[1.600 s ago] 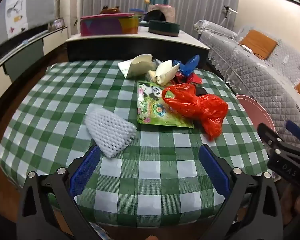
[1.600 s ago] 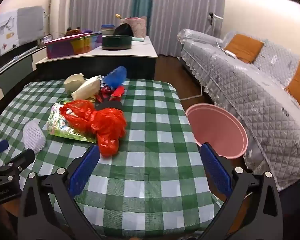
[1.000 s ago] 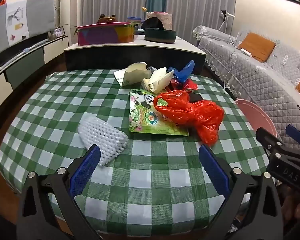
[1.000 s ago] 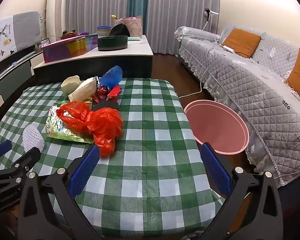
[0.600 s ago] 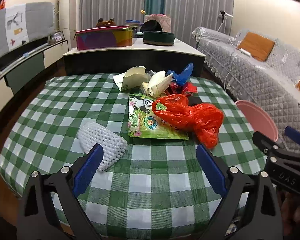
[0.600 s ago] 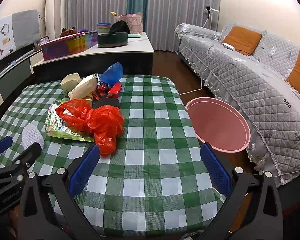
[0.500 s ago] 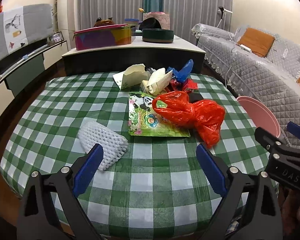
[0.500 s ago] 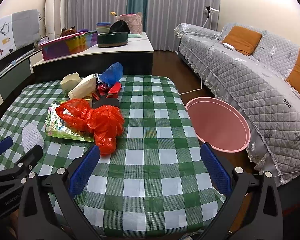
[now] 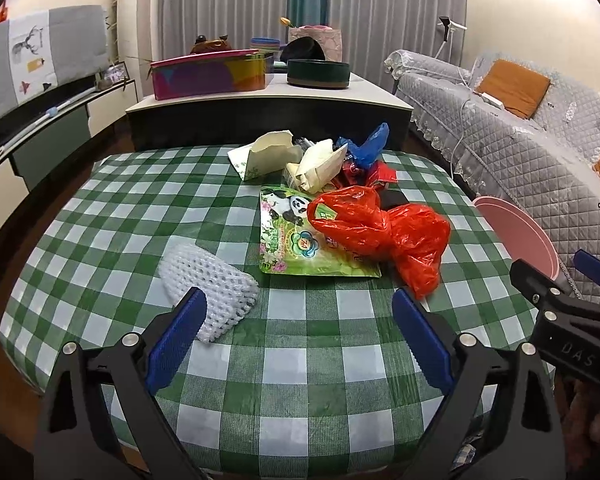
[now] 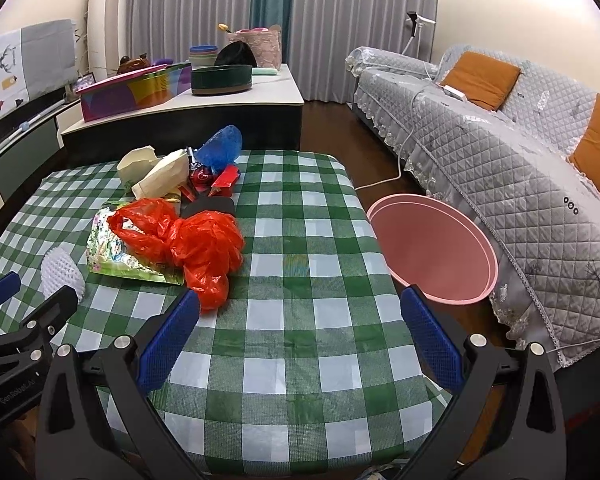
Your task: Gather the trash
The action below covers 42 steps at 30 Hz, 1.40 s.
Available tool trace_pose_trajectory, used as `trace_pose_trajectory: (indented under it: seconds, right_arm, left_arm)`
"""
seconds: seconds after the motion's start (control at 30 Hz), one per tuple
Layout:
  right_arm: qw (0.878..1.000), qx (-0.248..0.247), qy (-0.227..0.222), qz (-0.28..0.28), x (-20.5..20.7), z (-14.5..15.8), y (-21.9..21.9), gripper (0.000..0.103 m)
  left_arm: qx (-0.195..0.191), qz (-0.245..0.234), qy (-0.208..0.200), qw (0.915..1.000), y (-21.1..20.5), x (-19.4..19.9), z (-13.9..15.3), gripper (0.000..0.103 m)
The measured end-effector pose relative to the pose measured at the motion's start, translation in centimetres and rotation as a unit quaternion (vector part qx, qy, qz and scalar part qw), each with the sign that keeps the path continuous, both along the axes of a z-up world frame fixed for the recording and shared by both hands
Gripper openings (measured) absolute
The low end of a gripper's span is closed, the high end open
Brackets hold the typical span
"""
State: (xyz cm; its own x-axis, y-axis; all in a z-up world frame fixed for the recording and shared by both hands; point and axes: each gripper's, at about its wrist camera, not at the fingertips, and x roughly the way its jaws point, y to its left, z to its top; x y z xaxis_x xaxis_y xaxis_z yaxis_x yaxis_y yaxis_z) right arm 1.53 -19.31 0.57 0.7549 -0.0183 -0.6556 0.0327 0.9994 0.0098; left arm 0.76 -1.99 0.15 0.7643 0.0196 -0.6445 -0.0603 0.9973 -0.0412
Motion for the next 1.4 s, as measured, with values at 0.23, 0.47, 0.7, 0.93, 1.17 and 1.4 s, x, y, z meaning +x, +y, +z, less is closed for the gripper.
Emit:
trace_pose_trajectory:
  seconds: [0.23,0.47,0.7,0.93,1.17,1.4]
  right_arm:
    - [1.000,0.000,-0.003,0.002,0.0,0.2,0.0,0.098]
    - [1.000,-0.001,-0.006,0.001,0.0,0.2,0.1,0.094]
    - [1.000,-0.002,-0.013,0.001,-0.1,0.4,0.1,0.094]
    - [1.000,0.003,-0.020,0.000,-0.1,0.7,0.0,0.094]
    - [1.000,0.018,-0.014,0.002,0.0,0.7,0.0,0.092]
    - [0.999,0.039,-0.006,0.010,0.1,1.4,0.4,0.077]
  left_arm:
    - [-0.002,0.000,0.001,1.0000,0.0,-0.1,0.0,0.091]
    - [-0.003,0.000,0.000,1.0000,0.0,-0.1,0.0,0.091]
    - [-0.004,-0.002,-0.002,1.0000,0.0,-0.1,0.2,0.091]
    - [-0.004,-0.002,-0.002,1.0000,-0.1,-0.1,0.2,0.091]
    - [-0.005,0.000,-0.002,1.0000,0.1,-0.1,0.2,0.091]
    - [-0.003,0.015,0.000,0.9999,0.8,0.0,-0.1,0.082]
